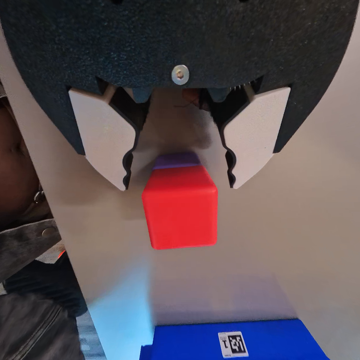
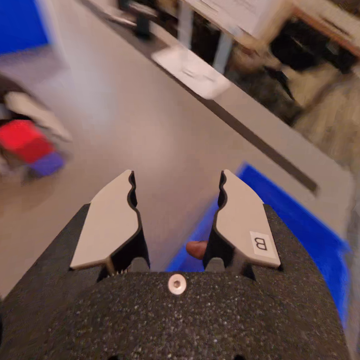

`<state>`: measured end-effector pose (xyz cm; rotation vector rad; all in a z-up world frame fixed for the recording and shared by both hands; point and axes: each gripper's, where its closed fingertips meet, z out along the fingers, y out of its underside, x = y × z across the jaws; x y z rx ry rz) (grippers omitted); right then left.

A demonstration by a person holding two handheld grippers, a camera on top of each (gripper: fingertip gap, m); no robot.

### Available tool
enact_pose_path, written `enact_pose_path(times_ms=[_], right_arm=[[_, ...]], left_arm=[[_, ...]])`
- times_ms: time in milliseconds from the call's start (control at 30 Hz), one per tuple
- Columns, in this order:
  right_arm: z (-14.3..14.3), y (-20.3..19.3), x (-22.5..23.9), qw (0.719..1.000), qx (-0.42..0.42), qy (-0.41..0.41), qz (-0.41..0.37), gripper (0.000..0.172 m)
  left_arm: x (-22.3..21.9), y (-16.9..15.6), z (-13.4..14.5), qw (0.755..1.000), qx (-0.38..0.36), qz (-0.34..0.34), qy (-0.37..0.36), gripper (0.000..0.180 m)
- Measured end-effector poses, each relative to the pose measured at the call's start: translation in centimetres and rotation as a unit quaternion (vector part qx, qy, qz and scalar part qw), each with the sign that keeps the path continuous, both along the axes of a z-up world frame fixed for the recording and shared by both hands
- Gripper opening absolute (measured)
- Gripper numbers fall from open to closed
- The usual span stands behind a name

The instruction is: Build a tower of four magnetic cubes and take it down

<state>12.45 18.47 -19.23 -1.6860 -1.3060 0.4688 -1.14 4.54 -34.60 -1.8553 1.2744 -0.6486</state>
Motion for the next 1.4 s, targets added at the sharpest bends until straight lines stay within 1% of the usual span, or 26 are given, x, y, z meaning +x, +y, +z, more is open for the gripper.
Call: enact_pose_path(times_ms=[33, 100, 133, 200, 233, 300, 367, 433, 467, 500, 533, 567, 733, 767, 833, 900, 967, 1033, 1100, 1167, 1200, 1267, 1333, 1400], right_arm=[[0.3, -2.8, -3.0, 0.997, 0.004, -0.001, 0.080, 0.081], [-0.8, -7.9, -7.5, 0.977, -0.003, -0.029, 0.210, 0.080], [-1.9, -9.9, -9.1, 0.966, -0.008, -0.053, 0.254, 0.080], [-4.5, -12.6, -11.6, 0.943, -0.019, -0.107, 0.315, 0.080], [-5.9, -13.4, -12.5, 0.934, -0.023, -0.134, 0.331, 0.080], [-8.2, -14.2, -13.8, 0.920, -0.028, -0.175, 0.349, 0.079], [-9.7, -14.4, -14.6, 0.912, -0.032, -0.201, 0.356, 0.073], [-10.6, -14.3, -15.1, 0.908, -0.033, -0.215, 0.358, 0.069], [-10.8, -14.3, -15.4, 0.907, -0.033, -0.219, 0.357, 0.066], [-11.1, -14.4, -15.5, 0.906, -0.035, -0.223, 0.359, 0.062], [-11.4, -14.5, -15.5, 0.904, -0.034, -0.227, 0.360, 0.056], [-11.6, -14.5, -15.6, 0.904, -0.030, -0.229, 0.360, 0.049], [-11.4, -14.4, -15.5, 0.912, -0.010, -0.200, 0.357, 0.048], [-11.2, -14.4, -15.4, 0.916, -0.009, -0.187, 0.354, 0.048], [-9.8, -14.1, -15.1, 0.928, -0.013, -0.141, 0.344, 0.048], [-7.7, -13.3, -14.3, 0.942, -0.021, -0.092, 0.321, 0.048], [-5.5, -11.7, -12.7, 0.959, -0.010, -0.061, 0.278, 0.048], [-3.7, -10.6, -10.9, 0.968, -0.020, -0.027, 0.250, 0.048], [-2.5, -9.2, -9.0, 0.976, -0.021, -0.007, 0.216, 0.048], [-1.4, -7.1, -6.2, 0.987, -0.002, -0.006, 0.159, 0.048], [-0.9, -5.8, -4.3, 0.993, 0.008, -0.012, 0.118, 0.048], [-0.5, -2.3, 0.8, 0.999, 0.020, -0.034, -0.003, 0.049], [-1.3, 0.6, 6.5, 0.989, -0.002, -0.060, -0.138, 0.049], [-3.4, 2.2, 11.4, 0.966, -0.035, -0.096, -0.236, 0.049]], left_arm=[[0.0, 0.0, -0.3, 1.000, 0.000, 0.000, 0.006, 0.094], [0.0, 0.1, -0.3, 1.000, -0.003, 0.001, 0.005, 0.089], [-0.1, 0.2, -0.2, 1.000, -0.003, 0.003, 0.000, 0.085], [-0.1, 0.2, 0.0, 1.000, -0.005, 0.005, -0.006, 0.080], [-0.1, 0.2, -0.1, 1.000, -0.007, 0.004, -0.004, 0.079], [0.1, -0.1, -0.6, 1.000, -0.012, -0.005, 0.010, 0.076], [0.2, -0.3, -1.2, 0.999, -0.012, -0.011, 0.031, 0.074], [0.3, -0.5, -1.6, 0.999, -0.011, -0.019, 0.048, 0.069], [0.3, -0.4, -1.7, 0.999, -0.008, -0.016, 0.052, 0.063], [0.3, -0.4, -1.7, 0.998, -0.008, -0.015, 0.052, 0.055], [0.3, -0.4, -1.7, 0.998, -0.008, -0.015, 0.052, 0.055], [0.3, -0.4, -1.7, 0.998, -0.008, -0.014, 0.053, 0.054], [0.3, -0.4, -1.7, 0.998, -0.004, -0.014, 0.054, 0.054], [0.3, -0.4, -1.8, 0.998, -0.007, -0.014, 0.054, 0.054], [0.1, -0.5, -2.1, 0.998, -0.010, -0.015, 0.063, 0.053], [0.1, -0.5, -2.1, 0.998, -0.012, -0.016, 0.063, 0.053], [0.1, -0.5, -2.1, 0.998, -0.011, -0.015, 0.063, 0.053], [0.1, -0.5, -2.0, 0.998, -0.011, -0.016, 0.063, 0.053], [0.1, -0.6, -2.1, 0.998, -0.010, -0.019, 0.063, 0.053], [0.1, -0.6, -2.1, 0.998, -0.008, -0.020, 0.064, 0.053], [0.1, -0.6, -2.1, 0.998, -0.008, -0.020, 0.064, 0.053], [0.1, -0.6, -2.1, 0.998, -0.007, -0.020, 0.064, 0.053], [0.1, -0.6, -2.0, 0.998, -0.005, -0.021, 0.064, 0.053], [0.0, -0.7, -2.0, 0.998, -0.004, -0.022, 0.064, 0.053]])
